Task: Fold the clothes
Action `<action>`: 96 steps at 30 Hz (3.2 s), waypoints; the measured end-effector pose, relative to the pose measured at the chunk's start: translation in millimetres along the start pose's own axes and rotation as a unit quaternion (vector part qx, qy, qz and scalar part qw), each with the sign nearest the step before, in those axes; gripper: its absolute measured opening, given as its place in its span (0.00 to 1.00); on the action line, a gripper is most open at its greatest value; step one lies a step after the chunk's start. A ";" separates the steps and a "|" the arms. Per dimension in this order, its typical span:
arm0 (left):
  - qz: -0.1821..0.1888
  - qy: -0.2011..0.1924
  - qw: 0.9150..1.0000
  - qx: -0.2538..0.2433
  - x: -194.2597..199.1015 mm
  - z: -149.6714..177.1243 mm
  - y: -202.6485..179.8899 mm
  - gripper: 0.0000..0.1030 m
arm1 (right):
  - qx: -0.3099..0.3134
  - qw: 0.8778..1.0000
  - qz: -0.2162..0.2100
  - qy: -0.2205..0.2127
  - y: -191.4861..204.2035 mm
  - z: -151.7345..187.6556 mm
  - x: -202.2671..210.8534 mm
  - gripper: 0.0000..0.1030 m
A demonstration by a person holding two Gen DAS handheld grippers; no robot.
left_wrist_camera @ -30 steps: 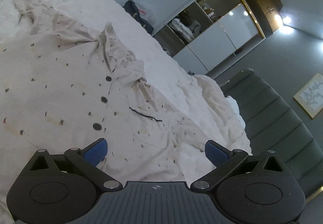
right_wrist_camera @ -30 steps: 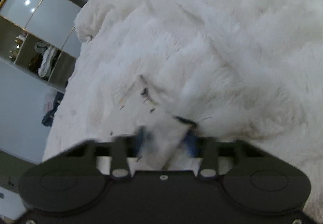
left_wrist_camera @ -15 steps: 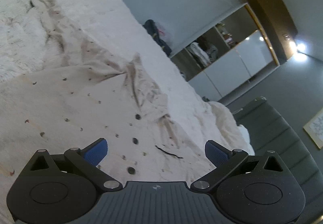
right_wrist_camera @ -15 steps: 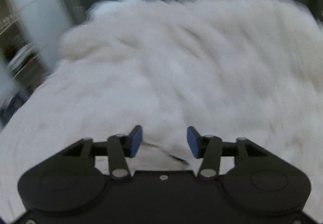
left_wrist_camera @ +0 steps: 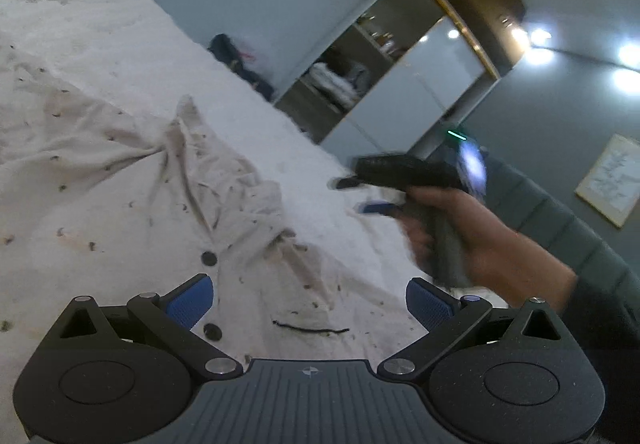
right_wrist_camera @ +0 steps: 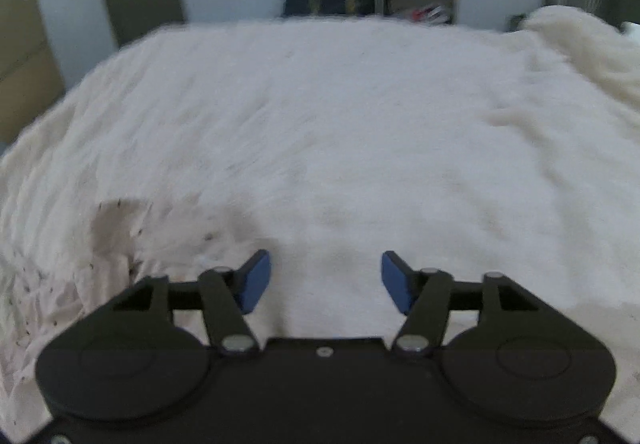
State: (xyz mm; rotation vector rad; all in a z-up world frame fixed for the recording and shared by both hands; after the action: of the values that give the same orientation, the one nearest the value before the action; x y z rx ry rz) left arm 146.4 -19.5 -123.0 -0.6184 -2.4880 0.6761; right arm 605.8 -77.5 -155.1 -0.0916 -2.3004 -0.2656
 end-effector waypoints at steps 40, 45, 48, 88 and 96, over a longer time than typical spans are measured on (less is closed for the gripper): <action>-0.010 -0.035 0.999 -0.025 13.5 -28.8 16.3 0.99 | 0.101 0.985 -0.132 0.044 164.4 34.2 -4.8 0.50; -0.008 -0.034 0.999 -0.036 13.5 -27.5 14.0 0.99 | 0.161 0.980 -0.074 0.088 195.2 79.4 -30.5 0.05; -0.008 -0.035 0.999 -0.036 13.9 -28.0 14.3 0.99 | 0.112 0.989 -0.076 0.061 174.0 65.6 -11.0 0.03; -0.342 -0.149 0.902 0.218 201.5 -59.8 166.5 0.99 | 0.556 0.794 -0.230 -0.087 594.7 283.7 58.8 0.62; -0.419 -0.185 0.842 0.287 226.1 -83.9 209.8 0.99 | 0.604 0.775 -0.177 -0.055 653.9 310.3 6.2 0.20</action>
State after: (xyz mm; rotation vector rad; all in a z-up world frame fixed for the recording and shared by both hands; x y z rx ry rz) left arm 77.8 292.0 -102.2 0.8539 -2.3279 1.1407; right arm 476.0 628.5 -248.5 0.9975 -2.1548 1.0789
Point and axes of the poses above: each gripper's, at about its wrist camera, not at the fingertips, and x roughly against the way its jaws point, y to its left, z to its underside, the point moved 3 cm from there along -x, roughly the way its jaws point, and after that the axes turned 10 degrees about -x, right-handed, at the moved point
